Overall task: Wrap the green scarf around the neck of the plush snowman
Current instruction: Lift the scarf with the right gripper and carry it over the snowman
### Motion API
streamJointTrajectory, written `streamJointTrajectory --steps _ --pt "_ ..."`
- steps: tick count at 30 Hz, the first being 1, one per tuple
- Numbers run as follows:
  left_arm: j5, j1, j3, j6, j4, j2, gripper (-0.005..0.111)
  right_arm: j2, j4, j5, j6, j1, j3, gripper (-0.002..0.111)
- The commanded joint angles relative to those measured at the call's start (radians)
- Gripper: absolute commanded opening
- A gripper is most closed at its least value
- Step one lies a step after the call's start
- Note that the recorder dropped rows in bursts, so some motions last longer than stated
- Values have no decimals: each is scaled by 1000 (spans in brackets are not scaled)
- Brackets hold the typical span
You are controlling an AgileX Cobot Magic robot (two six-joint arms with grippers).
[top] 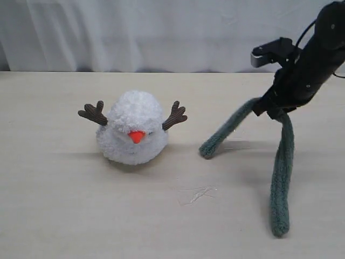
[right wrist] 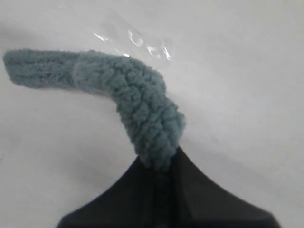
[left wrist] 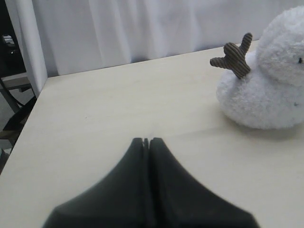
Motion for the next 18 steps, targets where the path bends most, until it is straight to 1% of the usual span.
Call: streamJointTrajectory --steps 1,9,15,18 --pt "-13 3 4 -1 1 -2 0 -117 -48 -6 -18 115 -35 4" --pt "-13 3 4 -1 1 -2 0 -251 -62 34 -44 335 -147 4" --pt "-13 3 4 -1 1 -2 0 -270 -65 76 -52 496 -219 4" --pt "-13 3 4 -1 1 -2 0 -270 -65 64 -82 569 -224 4"
